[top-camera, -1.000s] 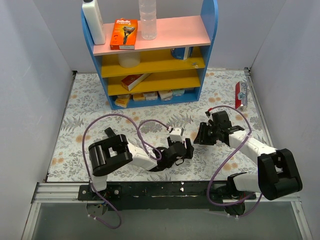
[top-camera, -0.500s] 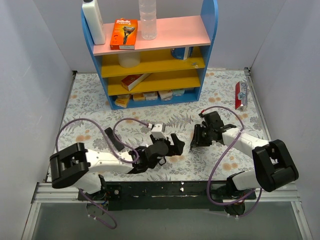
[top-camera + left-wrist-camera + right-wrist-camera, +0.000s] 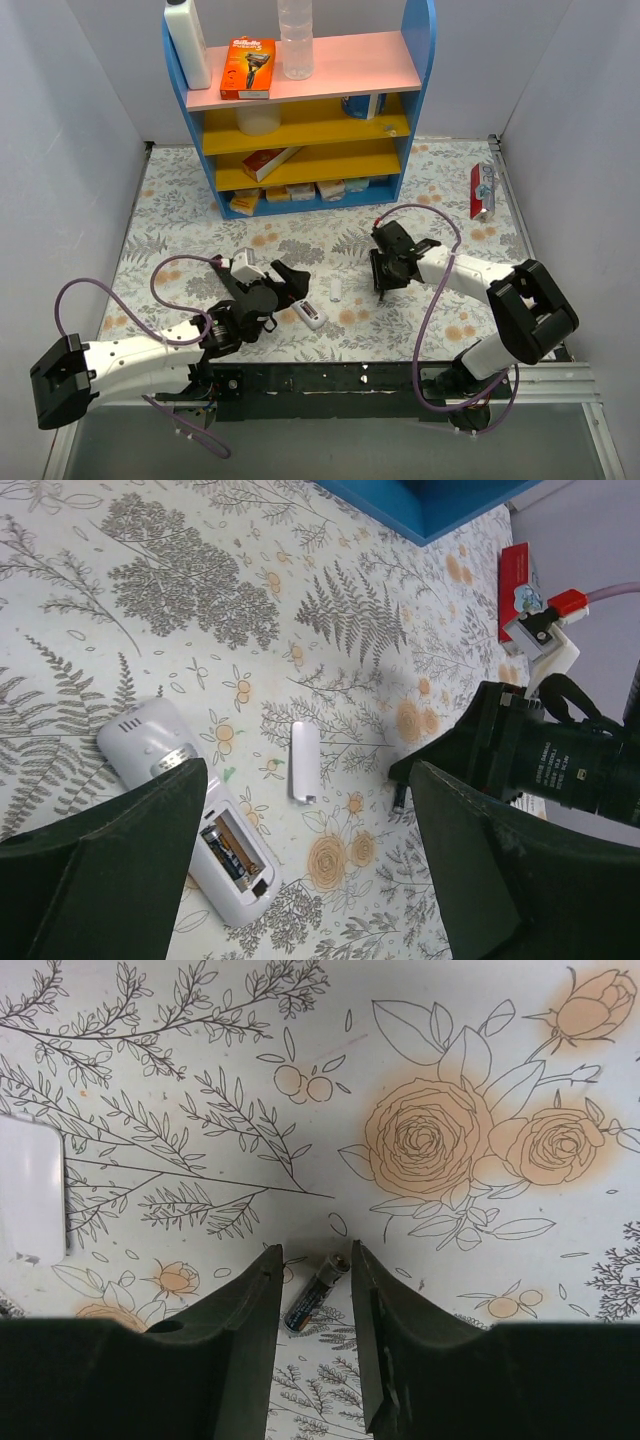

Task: Load the batteries into the remote control
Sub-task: Pick up the battery from the center of the board.

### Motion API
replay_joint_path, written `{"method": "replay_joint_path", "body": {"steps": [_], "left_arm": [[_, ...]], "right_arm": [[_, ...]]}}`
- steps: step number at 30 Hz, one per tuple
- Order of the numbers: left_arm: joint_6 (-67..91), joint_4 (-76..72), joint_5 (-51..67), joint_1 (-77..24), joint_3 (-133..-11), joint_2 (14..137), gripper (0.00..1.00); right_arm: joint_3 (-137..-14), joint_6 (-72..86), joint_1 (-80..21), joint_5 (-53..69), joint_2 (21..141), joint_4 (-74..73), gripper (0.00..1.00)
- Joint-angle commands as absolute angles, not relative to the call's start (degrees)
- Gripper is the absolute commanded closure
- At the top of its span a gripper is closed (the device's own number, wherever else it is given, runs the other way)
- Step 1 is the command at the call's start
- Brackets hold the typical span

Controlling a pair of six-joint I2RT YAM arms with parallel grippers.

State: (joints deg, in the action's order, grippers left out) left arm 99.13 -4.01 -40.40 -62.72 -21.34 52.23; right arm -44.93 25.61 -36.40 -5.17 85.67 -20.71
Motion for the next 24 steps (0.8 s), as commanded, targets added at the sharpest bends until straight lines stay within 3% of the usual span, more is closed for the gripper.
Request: {"method": "replay_joint_path", "body": {"steps": [1,5,13,19,24], "left_arm": [[105.37,2.46,-42.89,-61.96,-18.37,48.17,0.18],[109.24,4.04,-41.75,-61.44,-16.35,48.08,0.18],[112.94,2.55,-39.90,-60.91,-13.89,48.78,0.17],[116.53,3.86,-39.55,-60.29,-13.98,49.74,0.16],[117.69,3.69,-37.19,-58.01,-13.45,50.27,0.24]], "right_arm": [[-45.53,26.72,-39.98,-11.60,88.86,-27.15,0.61],[-45.09,27.33,-42.01,-11.95,88.16,-28.30,0.70],[-44.82,25.76,-43.06,-10.46,85.08,-27.51,0.99],[-46.49,18.21,-46.49,-8.01,79.11,-19.72,0.99],[-43.34,13.02,-49.83,-1.07,72.96,-4.51,0.99]]}}
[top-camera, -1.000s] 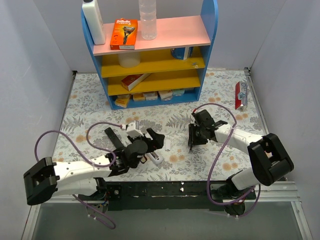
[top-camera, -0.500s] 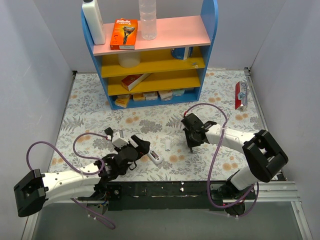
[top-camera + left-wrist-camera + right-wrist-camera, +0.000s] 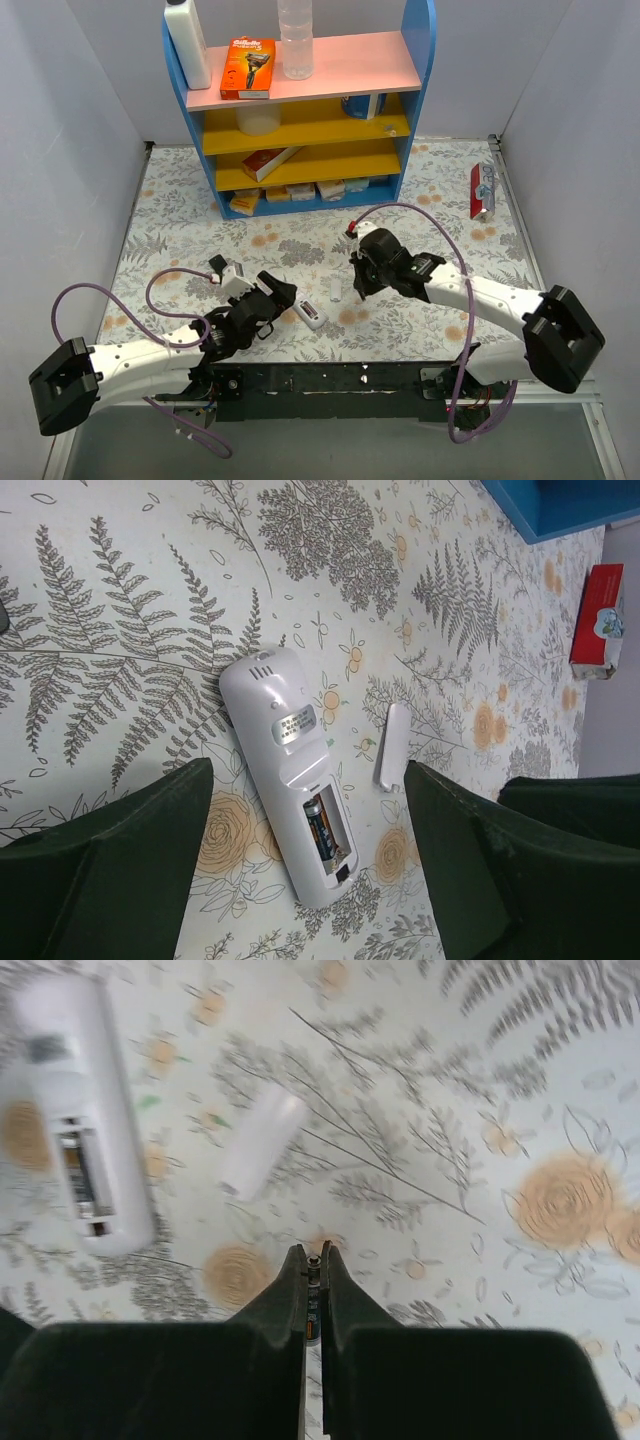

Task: Load the batteries into the remote control
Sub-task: Pick up the battery from the center of the board, then load the battery into the remote control.

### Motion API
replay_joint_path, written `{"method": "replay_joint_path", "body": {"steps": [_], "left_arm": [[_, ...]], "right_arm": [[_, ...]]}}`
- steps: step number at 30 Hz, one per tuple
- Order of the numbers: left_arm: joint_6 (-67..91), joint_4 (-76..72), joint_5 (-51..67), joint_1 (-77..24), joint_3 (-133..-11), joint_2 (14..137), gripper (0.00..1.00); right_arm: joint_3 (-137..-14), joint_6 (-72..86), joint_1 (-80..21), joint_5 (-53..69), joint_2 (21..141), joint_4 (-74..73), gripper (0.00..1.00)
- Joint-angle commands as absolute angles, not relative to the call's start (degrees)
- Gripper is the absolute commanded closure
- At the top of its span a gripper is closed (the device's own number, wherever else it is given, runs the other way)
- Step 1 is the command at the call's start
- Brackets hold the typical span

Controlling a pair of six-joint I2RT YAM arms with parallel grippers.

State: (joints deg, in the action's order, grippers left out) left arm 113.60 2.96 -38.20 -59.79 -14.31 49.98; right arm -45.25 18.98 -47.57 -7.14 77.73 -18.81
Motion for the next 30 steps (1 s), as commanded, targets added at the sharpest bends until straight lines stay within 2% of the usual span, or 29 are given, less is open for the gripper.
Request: {"method": "replay_joint_path", "body": {"steps": [1,10,16,24,30], "left_arm": [[117.77,3.60,-36.57,-57.40,-13.36,50.36,0.26],[116.02,0.44,-30.06,-52.12,-13.53,53.96,0.46],[115.84,0.35,-28.92,-50.54,-14.68,57.82,0.51],[115.49,-0.71,-27.60,-49.04,-16.70,61.61,0.62],[115.58,-0.62,-27.07,-48.87,-16.96,62.14,0.64]], "right_arm": [[-42.81,11.53,-50.44,-0.53,72.51,-0.05,0.99],[-40.08,8.53,-56.16,5.53,77.77,17.13,0.99],[-40.96,7.65,-59.15,6.68,82.78,22.23,0.99],[-39.55,6.95,-60.20,6.15,86.04,26.63,0.99],[-38.24,6.59,-60.29,5.19,87.89,28.82,0.99]]}}
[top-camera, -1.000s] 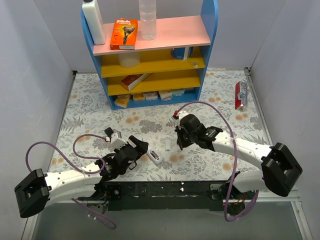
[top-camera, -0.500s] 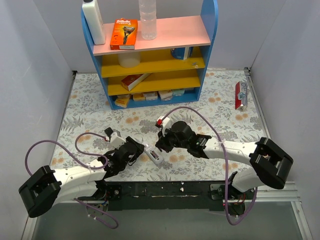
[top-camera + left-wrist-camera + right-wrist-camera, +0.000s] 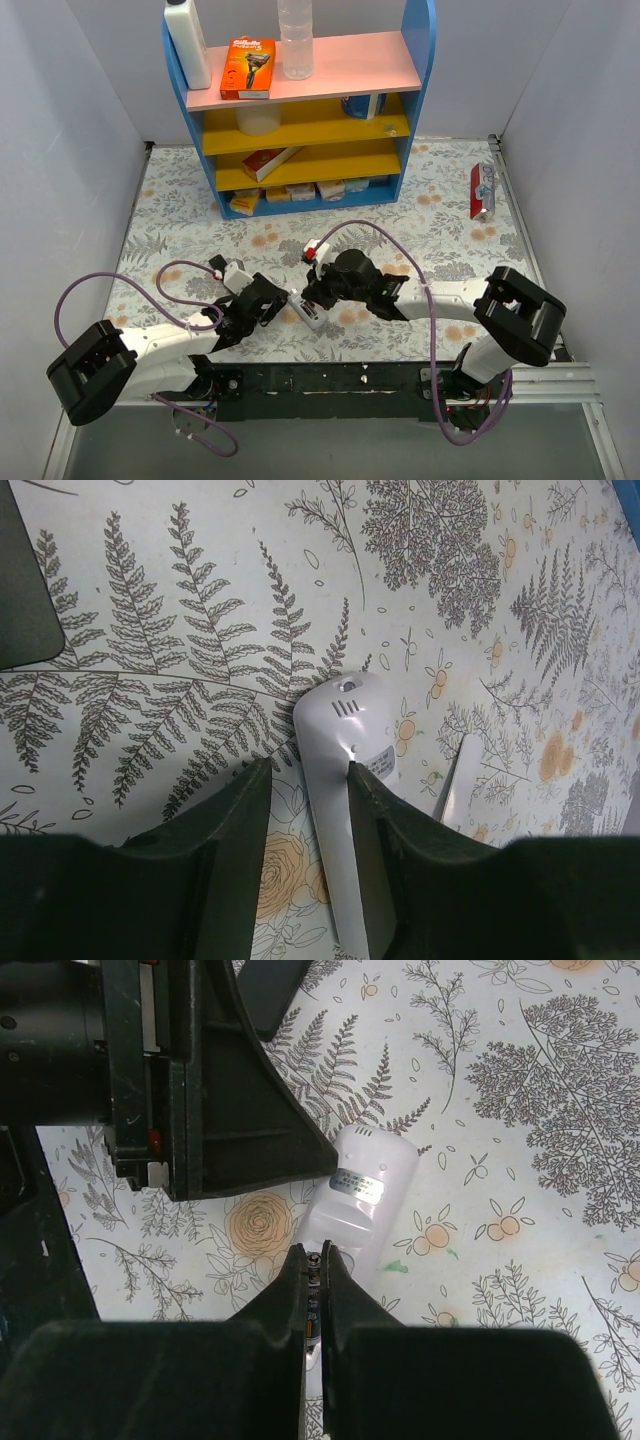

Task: Load the batteries into the remote control
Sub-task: Load the battery into the remote control.

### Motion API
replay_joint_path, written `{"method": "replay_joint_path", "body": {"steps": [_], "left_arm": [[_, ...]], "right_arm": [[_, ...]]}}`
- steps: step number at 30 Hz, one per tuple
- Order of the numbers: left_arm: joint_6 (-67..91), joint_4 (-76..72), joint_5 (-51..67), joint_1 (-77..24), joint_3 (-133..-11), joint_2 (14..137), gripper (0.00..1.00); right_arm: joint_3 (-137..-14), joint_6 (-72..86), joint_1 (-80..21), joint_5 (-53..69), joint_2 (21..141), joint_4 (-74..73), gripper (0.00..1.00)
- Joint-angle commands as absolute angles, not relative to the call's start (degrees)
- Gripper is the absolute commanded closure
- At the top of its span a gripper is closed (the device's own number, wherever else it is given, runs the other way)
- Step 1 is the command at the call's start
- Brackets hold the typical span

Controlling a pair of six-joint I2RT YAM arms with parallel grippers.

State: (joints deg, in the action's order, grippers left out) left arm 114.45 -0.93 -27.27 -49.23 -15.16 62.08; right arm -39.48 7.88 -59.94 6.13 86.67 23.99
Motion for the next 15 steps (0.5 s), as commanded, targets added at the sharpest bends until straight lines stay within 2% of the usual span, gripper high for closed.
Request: {"method": "replay_joint_path", "body": {"steps": [1,15], "left_arm": [[115.66,-0.62,-26.98,-48.87,-16.96,62.05,0.65],[116.10,-1.23,-25.93,-48.87,-16.70,62.58,0.66]], "right_arm": [[-37.97,6.68,-60.29,5.10,88.24,29.18,0.99],[-34.36,8.00,-60.38,6.59,89.48,33.75,0.99]]}}
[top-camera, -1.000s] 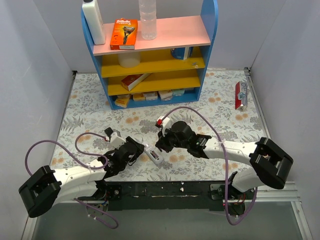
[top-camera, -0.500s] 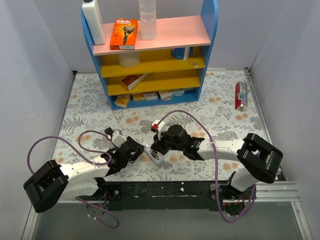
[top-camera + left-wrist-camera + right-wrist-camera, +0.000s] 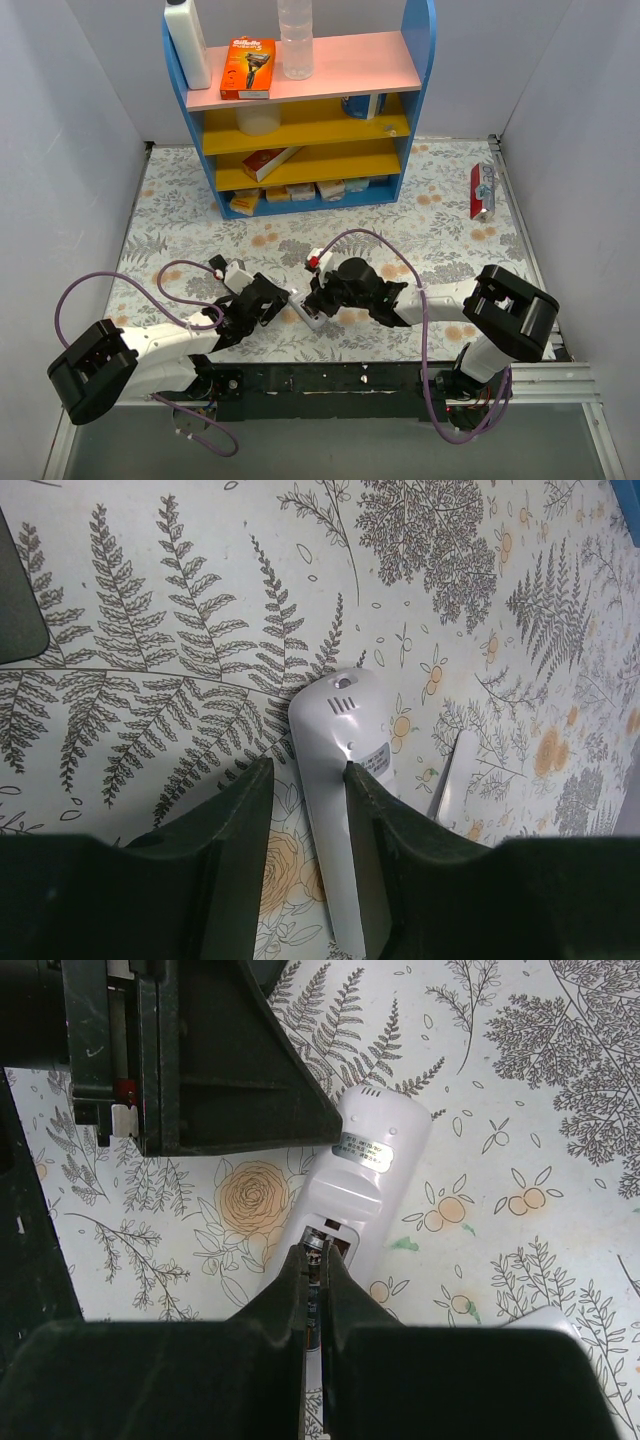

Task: Load the batteries into the remote control
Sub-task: Load the battery into the remote control.

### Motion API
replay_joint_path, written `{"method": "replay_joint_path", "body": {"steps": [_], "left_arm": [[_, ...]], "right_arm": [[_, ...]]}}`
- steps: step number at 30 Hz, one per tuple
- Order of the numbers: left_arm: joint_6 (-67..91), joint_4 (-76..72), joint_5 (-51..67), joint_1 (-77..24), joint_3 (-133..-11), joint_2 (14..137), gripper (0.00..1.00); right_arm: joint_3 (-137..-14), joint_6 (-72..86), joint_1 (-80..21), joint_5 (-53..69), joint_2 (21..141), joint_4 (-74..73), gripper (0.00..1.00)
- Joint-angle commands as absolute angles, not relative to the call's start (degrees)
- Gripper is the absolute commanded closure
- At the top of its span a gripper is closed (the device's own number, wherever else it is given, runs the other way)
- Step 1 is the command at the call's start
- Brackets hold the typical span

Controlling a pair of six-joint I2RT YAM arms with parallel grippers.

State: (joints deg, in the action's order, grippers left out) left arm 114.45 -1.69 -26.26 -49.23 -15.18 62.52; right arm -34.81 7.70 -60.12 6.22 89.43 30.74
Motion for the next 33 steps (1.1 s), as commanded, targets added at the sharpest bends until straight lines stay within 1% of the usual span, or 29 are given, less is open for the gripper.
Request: {"method": "replay_joint_path", "body": {"steps": [1,9,15,23,33], "left_arm": [[116.19,-1.23,-25.93,-48.87,-16.70,62.58,0.66],[116.28,-1.41,-25.66,-48.87,-16.35,62.31,0.66],[116.46,-1.84,-25.49,-48.87,-16.00,62.31,0.66],[116.46,-2.20,-25.22,-48.87,-16.00,62.49,0.66],[116.46,-2.46,-25.14,-48.87,-15.73,62.14,0.66]], "right_arm": [[-34.54,8.00,-60.47,6.42,88.86,33.84,0.99],[-35.16,8.17,-60.56,4.22,88.33,37.09,0.99],[-35.07,9.31,-60.56,4.92,90.00,39.28,0.99],[-35.60,9.76,-60.73,6.32,91.23,39.29,0.99],[-32.79,9.76,-60.82,5.63,92.37,39.38,0.99]]}}
